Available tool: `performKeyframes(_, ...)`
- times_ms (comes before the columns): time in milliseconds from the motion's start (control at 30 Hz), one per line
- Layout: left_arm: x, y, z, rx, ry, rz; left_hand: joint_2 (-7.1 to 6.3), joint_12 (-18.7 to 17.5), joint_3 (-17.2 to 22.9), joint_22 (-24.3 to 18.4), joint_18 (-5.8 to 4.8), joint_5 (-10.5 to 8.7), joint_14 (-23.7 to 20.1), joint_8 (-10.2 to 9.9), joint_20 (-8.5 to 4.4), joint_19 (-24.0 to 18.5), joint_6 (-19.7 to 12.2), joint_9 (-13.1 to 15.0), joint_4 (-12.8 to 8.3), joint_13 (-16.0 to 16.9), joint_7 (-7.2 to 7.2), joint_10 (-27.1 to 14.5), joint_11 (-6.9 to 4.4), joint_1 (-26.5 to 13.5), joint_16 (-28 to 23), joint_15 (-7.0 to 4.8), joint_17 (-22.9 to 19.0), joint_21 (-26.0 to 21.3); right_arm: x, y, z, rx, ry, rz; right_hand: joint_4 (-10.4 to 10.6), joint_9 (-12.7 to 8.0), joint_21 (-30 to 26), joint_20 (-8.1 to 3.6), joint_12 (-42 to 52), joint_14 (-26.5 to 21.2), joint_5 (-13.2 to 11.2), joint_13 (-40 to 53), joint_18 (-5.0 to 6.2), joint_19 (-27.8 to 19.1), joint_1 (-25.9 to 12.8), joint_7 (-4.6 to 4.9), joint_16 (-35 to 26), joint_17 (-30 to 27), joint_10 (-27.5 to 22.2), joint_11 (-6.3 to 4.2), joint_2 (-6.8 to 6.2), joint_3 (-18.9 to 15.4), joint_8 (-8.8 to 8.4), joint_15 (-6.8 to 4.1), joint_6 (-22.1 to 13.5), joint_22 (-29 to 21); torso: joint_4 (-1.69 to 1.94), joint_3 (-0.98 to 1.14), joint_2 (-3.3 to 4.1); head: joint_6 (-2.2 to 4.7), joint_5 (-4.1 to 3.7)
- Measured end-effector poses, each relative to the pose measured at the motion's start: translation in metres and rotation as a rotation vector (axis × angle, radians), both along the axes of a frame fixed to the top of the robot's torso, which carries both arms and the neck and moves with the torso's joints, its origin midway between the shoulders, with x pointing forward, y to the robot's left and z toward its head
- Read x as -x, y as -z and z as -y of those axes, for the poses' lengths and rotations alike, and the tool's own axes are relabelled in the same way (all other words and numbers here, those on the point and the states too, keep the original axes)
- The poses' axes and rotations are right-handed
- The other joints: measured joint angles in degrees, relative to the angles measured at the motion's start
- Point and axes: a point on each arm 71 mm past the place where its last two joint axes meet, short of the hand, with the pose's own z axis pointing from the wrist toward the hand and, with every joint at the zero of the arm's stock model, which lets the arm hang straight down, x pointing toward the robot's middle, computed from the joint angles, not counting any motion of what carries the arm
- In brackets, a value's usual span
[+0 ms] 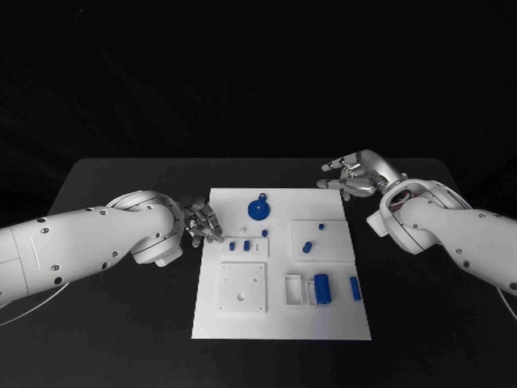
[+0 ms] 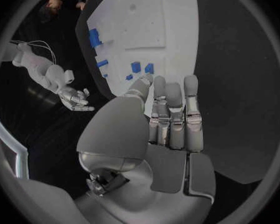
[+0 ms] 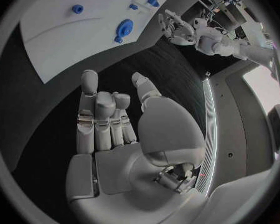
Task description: Assemble the parts on the task board
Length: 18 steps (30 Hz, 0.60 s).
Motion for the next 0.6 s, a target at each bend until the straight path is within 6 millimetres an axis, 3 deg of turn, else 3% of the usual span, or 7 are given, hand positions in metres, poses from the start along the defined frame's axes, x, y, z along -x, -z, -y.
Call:
performKeyframes(100,-0.002,-0.008,0.010,0.037,0.047,0.080,-0.61,-11.0,3.5,0.8,1.20,-0.42,-0.5,-4.8,0.57,-0.6,2.9,-4.3,-3.9,-8.7,0.83,2.2,1.11,1.3,-1.2,0.51,-0.8,0.3,-0.001,0.000,0.001,0.000,0.004,-0.001,0.0,0.0,0.0,0.00,0.0,0.0,0.0,0.0,0.01,0.0,0.0,0.00,0.0,0.0,0.0,0.00,0.00,0.0,0.00,0.00,0.0,0.0,-0.02,-0.01,0.00,0.17,-0.10)
performKeyframes(167,-0.003,-0.013,0.018,0.054,0.087,0.140,-0.08,-15.1,3.7,0.8,1.20,-1.55,-0.3,-6.9,0.84,-0.8,4.3,-5.0,-5.5,-10.3,1.05,3.2,1.72,2.2,-2.0,0.75,-1.2,1.4,-0.001,0.001,0.002,0.000,0.006,-0.002,0.0,0.0,0.0,0.00,0.0,0.0,0.0,0.0,0.00,0.0,0.0,0.00,0.0,0.0,0.0,0.00,0.00,0.0,0.00,0.00,0.0,0.0,-0.04,-0.01,0.01,0.27,-0.15)
performKeyframes(233,-0.003,-0.017,0.026,0.064,0.126,0.195,0.42,-18.4,3.3,0.8,2.08,-4.74,0.1,-9.0,1.01,-1.0,5.4,-5.1,-6.4,-10.7,0.82,4.3,1.86,3.1,-2.4,1.13,-1.5,2.5,-0.001,0.001,0.003,0.000,0.009,-0.003,0.0,0.0,0.0,0.00,0.0,0.0,0.0,0.0,0.00,0.0,0.0,0.00,0.0,0.0,0.0,0.00,0.00,0.0,0.00,0.00,0.0,0.0,-0.07,0.00,0.02,0.43,-0.22)
performKeyframes(300,-0.004,-0.021,0.035,0.067,0.174,0.259,0.63,-21.6,2.9,0.8,2.10,-7.12,0.4,-11.2,1.32,-1.3,6.7,-5.1,-6.9,-10.9,0.68,5.0,2.13,3.3,-3.1,1.44,-1.8,2.9,-0.002,0.001,0.003,-0.001,0.011,-0.004,0.0,0.0,0.0,0.00,0.0,0.0,0.0,0.0,0.00,0.0,0.0,0.00,0.0,0.0,0.0,0.00,0.00,0.0,0.00,0.00,0.0,0.0,-0.08,0.03,0.03,0.58,-0.31)
performKeyframes(433,-0.005,-0.027,0.050,0.059,0.258,0.362,0.28,-24.8,2.4,0.8,2.10,-8.24,0.9,-14.5,1.52,-1.5,7.9,-5.1,-6.7,-10.9,0.28,5.5,2.44,2.9,-4.2,1.41,-2.2,2.9,-0.002,0.002,0.003,-0.003,0.012,-0.006,0.0,0.0,0.0,0.00,0.0,0.0,0.0,0.0,0.00,0.0,0.0,0.00,0.0,0.0,0.0,0.01,0.00,0.0,0.00,0.00,0.0,0.0,-0.07,0.07,0.06,0.80,-0.54)
performKeyframes(533,-0.006,-0.030,0.063,0.045,0.319,0.427,-0.47,-24.8,2.5,0.8,2.10,-5.49,1.4,-15.9,1.71,-1.3,8.6,-5.0,-6.8,-10.9,0.00,6.1,2.25,2.2,-4.2,1.49,-2.2,2.5,-0.003,0.002,0.003,-0.004,0.013,-0.006,0.0,0.0,0.0,-0.14,0.0,0.0,0.0,0.0,0.00,0.1,0.0,0.00,0.0,0.1,0.0,0.01,0.00,0.0,0.00,0.00,0.0,0.1,-0.08,0.06,0.07,1.00,-0.64)
performKeyframes(600,-0.007,-0.029,0.071,0.031,0.358,0.462,-0.76,-24.8,2.7,0.8,2.10,-5.32,1.4,-16.2,1.53,-1.1,9.0,-4.9,-6.9,-10.9,-0.02,6.1,2.24,1.9,-4.2,1.49,-2.1,2.5,-0.003,0.002,0.003,-0.005,0.013,-0.007,0.0,0.0,0.0,-0.21,0.0,0.0,0.3,0.0,0.00,0.2,0.0,0.00,0.0,0.1,0.0,0.01,0.00,0.0,0.00,0.00,0.0,0.1,-0.10,0.06,0.08,1.08,-0.67)
